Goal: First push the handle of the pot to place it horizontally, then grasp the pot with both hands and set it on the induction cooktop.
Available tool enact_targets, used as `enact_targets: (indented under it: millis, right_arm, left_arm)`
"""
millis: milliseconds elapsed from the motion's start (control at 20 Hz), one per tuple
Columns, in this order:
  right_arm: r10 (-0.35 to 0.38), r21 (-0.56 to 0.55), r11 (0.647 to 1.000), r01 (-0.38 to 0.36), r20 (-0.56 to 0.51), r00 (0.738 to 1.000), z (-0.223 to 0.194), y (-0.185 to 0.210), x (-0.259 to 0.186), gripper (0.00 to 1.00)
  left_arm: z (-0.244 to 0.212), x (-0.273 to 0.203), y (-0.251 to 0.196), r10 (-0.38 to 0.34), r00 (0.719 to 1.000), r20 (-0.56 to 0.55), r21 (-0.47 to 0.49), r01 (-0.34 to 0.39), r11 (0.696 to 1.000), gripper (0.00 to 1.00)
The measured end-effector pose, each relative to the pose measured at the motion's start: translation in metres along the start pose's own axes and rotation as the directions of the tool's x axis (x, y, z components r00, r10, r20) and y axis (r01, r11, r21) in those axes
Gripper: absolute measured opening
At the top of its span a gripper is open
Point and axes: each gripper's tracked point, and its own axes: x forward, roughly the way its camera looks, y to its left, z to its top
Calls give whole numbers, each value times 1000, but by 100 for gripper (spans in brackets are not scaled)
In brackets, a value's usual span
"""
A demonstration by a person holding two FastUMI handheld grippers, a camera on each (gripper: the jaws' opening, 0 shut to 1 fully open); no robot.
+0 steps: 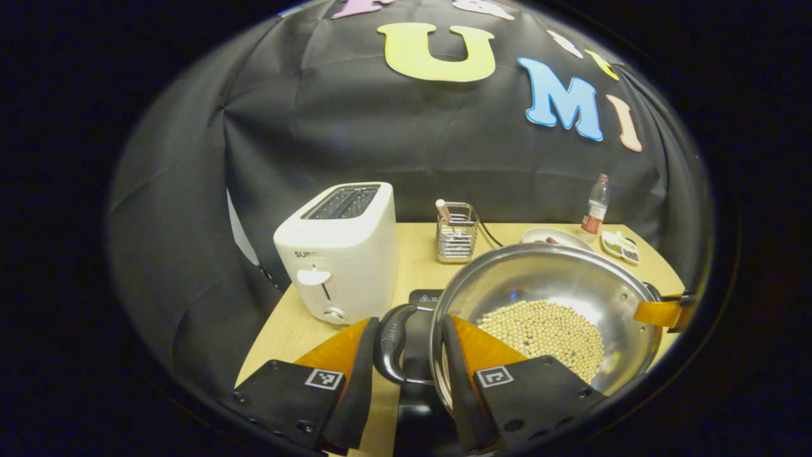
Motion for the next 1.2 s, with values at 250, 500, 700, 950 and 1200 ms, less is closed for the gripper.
enact_targets:
  millis: [250,500,700,950,1200]
  right_arm:
    - [-9,-99,995,26,175,984,38,-15,-30,84]
    - [-11,-156,986,63,319,948,78,-47,-83,97]
    - [-2,-176,981,84,420,908,105,-78,-135,97]
    - [10,-167,982,88,512,859,117,-121,-205,97]
    - [8,-149,984,93,567,824,106,-167,-274,97]
  left_arm:
    - [22,-13,14,98,989,108,-1,-98,995,92]
    - [82,-64,-5,153,948,278,-2,-159,987,99]
    - [125,-123,-59,119,914,387,-14,-124,992,98]
    - [148,-195,-130,85,873,481,-26,-82,996,94]
    - [140,-277,-190,63,842,535,-4,-71,997,100]
